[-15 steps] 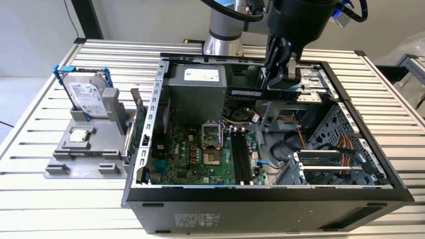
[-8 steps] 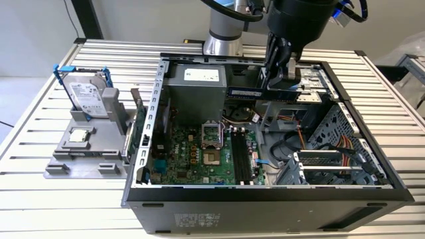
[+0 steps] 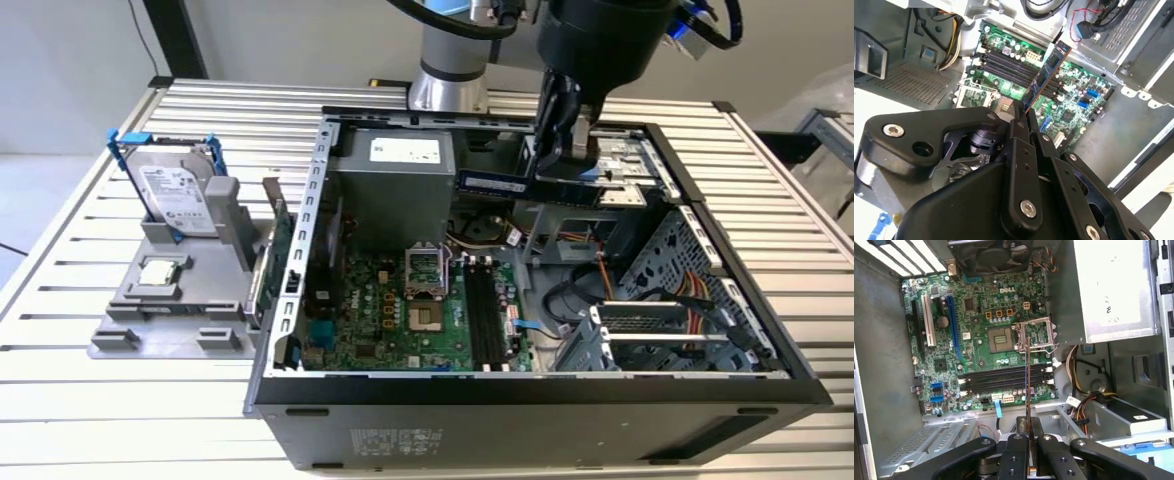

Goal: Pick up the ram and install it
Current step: 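Insert the ram into the slot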

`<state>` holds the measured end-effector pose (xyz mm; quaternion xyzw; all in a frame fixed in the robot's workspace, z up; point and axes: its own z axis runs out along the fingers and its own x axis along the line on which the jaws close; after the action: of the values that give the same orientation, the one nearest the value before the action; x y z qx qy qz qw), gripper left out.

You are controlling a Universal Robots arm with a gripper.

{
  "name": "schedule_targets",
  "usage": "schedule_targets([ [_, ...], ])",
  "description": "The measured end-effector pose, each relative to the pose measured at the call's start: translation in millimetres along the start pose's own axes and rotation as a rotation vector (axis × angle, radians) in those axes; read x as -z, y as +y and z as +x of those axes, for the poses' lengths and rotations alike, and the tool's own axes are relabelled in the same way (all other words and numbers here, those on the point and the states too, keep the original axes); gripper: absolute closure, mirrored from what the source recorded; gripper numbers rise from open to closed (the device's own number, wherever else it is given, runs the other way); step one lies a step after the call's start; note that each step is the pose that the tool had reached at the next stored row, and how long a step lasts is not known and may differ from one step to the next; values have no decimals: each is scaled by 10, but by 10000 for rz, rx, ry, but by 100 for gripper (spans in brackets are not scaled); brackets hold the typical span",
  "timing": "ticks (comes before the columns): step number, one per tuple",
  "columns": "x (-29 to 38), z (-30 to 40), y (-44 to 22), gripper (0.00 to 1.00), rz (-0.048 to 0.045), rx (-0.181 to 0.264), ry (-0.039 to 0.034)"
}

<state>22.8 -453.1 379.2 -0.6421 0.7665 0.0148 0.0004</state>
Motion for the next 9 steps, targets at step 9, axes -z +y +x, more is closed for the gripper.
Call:
schedule_targets([
  [9, -3, 0, 0, 100, 23, -1189, -25],
])
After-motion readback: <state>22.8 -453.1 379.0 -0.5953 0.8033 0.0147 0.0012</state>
